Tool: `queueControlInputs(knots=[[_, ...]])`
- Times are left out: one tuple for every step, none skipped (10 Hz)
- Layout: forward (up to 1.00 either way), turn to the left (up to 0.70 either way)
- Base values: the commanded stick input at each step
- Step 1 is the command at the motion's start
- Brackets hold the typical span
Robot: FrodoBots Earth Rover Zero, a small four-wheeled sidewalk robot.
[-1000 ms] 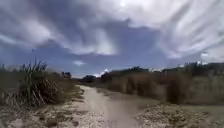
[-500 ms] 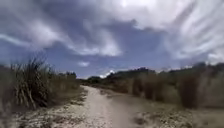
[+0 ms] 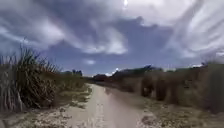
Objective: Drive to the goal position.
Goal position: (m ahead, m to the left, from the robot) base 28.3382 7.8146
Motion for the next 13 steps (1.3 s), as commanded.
queueControlInputs(knots=[[0.85,0.00],[0.85,0.00],[0.85,0.00],[0.85,0.11],[0.85,0.26],[0.85,0.34],[0.85,0.25],[0.85,0.02],[0.85,0.00],[0.85,0.00],[0.85,0.00],[0.85,0.00],[0.85,0.00]])
